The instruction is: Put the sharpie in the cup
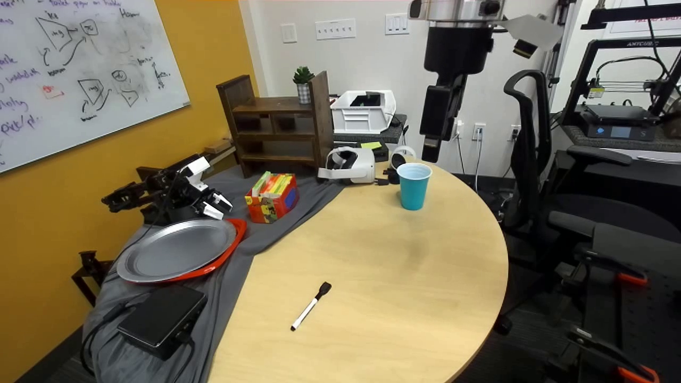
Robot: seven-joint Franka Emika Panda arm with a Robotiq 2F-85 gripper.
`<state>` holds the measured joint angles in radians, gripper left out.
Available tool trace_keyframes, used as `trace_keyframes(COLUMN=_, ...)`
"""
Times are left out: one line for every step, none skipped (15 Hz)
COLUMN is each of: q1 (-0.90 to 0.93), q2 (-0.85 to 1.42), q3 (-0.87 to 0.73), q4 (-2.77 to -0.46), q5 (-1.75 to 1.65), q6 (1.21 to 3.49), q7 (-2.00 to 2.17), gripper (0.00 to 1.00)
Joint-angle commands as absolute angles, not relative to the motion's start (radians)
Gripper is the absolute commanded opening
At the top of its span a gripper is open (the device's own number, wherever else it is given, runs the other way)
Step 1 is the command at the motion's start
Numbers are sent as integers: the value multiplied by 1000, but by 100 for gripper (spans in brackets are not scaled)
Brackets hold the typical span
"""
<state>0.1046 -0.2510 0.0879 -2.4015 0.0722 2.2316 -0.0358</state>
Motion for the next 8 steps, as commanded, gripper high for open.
trace_keyframes(q1=115, q2=-196, q3=94, q4=-2389, q5=27, q6=2294, q7=-121, gripper=100)
trace_keyframes(q1=118, q2=-182, q3=94, q4=-2384, q5=21, q6=2309, q7=-142, gripper=100)
trace_keyframes(q1=122, q2=-168, q3=91, q4=-2381, q5=22, q6=2327, q7=-179, gripper=100)
trace_keyframes(q1=125, q2=-150, q3=89, q4=-2374, q5=25, q6=2335, q7=-215, gripper=100)
trace_keyframes(q1=127, q2=-134, q3=88, q4=-2368, q5=23, q6=2345, q7=-248, gripper=100)
trace_keyframes(q1=130, q2=-114, q3=87, q4=-2357, q5=32, q6=2347, q7=-292, gripper=100)
trace_keyframes(q1=129, q2=-96, q3=88, q4=-2348, q5=23, q6=2356, q7=-321, gripper=100)
trace_keyframes(q1=130, q2=-74, q3=89, q4=-2336, q5=17, q6=2362, q7=-361, gripper=100)
